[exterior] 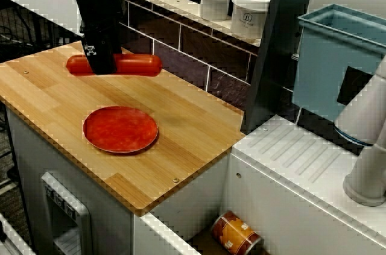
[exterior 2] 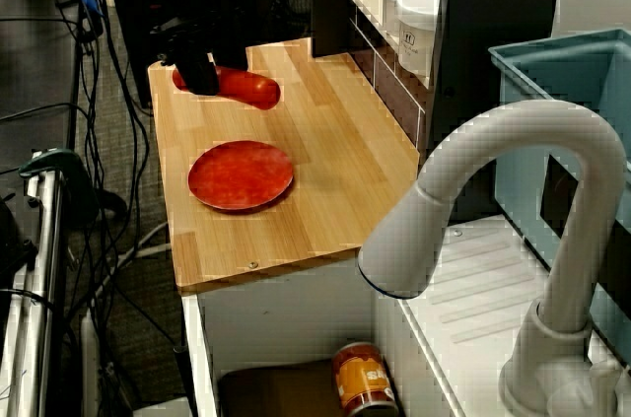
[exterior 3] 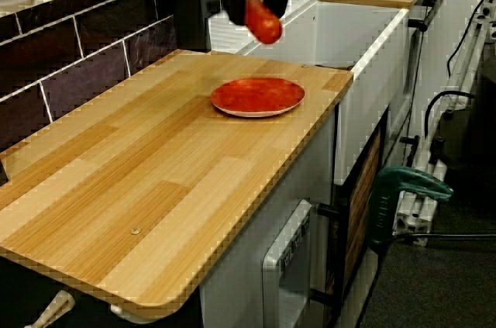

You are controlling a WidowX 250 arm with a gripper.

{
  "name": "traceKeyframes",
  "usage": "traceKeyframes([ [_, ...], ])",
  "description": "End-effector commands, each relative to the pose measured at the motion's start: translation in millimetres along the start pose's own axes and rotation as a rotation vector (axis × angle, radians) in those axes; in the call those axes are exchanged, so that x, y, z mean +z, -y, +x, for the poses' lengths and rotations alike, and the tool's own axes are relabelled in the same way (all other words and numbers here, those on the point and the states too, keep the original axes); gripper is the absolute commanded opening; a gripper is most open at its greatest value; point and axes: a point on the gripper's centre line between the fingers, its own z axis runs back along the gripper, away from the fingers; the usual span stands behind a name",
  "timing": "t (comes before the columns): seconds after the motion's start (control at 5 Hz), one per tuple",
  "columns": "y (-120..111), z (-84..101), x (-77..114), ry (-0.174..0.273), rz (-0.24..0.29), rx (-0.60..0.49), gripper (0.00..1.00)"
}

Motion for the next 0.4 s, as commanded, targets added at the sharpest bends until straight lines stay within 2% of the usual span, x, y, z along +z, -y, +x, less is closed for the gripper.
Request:
traceKeyframes([
  [0.0,15,-5.4,-27.3,-0.029,0.119,-0.024,0.00],
  [0.2,11,-11.5,-48.8,-0.064,0.167,0.000,0.00],
])
